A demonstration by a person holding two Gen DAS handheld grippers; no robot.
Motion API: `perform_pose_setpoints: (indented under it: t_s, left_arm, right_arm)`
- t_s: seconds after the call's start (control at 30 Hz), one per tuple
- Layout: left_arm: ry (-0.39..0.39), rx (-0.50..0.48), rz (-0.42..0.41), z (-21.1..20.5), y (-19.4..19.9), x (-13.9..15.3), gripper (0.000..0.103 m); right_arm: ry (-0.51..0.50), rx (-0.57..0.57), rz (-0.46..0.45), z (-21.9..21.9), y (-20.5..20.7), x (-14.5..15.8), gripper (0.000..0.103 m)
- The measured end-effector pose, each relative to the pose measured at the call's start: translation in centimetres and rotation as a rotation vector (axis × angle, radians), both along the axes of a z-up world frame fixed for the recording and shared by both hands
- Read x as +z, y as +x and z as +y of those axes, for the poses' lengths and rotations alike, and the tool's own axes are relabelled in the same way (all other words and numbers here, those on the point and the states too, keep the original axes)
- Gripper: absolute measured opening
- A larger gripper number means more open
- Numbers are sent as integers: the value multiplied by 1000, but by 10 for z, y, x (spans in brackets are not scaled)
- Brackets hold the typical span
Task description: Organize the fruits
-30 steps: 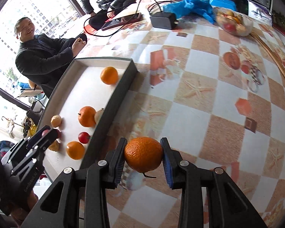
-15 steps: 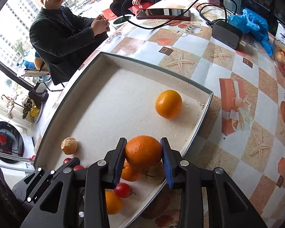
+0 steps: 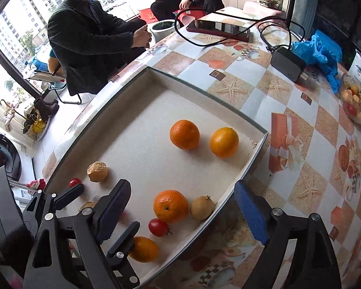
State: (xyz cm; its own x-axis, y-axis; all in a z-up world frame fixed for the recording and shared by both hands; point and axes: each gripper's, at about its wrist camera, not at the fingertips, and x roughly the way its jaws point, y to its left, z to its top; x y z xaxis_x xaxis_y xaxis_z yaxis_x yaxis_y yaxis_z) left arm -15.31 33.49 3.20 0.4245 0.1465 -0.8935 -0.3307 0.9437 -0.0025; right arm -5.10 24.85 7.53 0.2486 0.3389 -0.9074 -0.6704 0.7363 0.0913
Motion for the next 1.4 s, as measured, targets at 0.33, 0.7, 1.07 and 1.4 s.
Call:
perform_pose_setpoints:
  t_s: [0.33, 0.7, 1.07, 1.4]
  left_arm:
    - [-82, -22, 35, -9, -1, 3, 103]
    - [34, -23, 35, -27, -5, 8, 103]
    - [82, -17, 25, -29, -5, 10, 103]
    - [87, -12, 19, -29, -5, 11, 103]
  right_arm:
    - [-49, -19, 21, -25, -9, 0, 103]
    - [-146, 16, -9, -25, -22, -14, 103]
    - [-166, 35, -25, -24, -29, -17, 103]
    - [-172, 49, -28, -22, -35, -18, 103]
